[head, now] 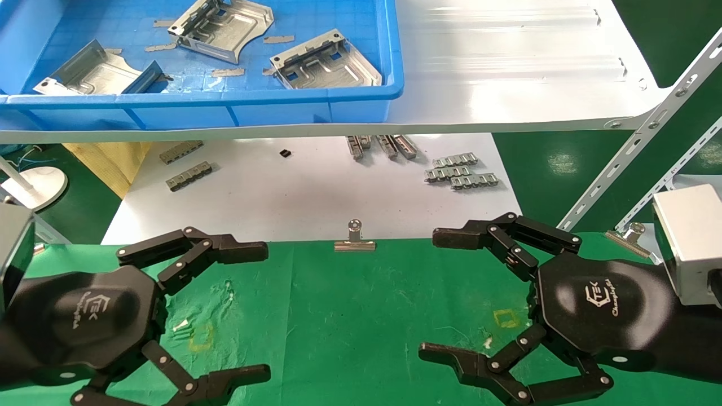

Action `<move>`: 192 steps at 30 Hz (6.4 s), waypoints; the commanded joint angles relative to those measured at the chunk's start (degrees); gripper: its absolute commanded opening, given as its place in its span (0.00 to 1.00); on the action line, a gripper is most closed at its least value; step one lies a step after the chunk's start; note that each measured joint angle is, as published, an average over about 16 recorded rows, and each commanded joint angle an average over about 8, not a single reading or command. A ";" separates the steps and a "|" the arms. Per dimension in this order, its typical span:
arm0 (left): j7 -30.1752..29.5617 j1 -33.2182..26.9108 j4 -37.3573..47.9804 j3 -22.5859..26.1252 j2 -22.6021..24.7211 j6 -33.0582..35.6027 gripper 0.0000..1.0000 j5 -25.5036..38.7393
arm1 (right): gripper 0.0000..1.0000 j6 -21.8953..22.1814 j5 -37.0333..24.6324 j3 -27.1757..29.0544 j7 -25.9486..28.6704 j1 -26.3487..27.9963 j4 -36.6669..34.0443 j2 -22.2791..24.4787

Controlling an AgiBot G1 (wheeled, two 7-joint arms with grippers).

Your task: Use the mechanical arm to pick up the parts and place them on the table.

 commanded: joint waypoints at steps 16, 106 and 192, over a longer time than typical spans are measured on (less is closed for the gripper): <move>0.00 0.00 0.00 0.00 0.00 0.00 1.00 0.00 | 0.67 0.00 0.00 0.00 0.00 0.00 0.00 0.00; 6.89 -47.50 51.64 10.95 25.77 -26.44 0.92 32.11 | 0.60 0.00 0.00 0.00 0.00 0.00 0.00 0.00; 34.66 -28.73 37.03 22.80 5.14 4.85 0.00 14.80 | 1.00 0.00 0.01 -0.02 -0.01 0.01 0.00 0.01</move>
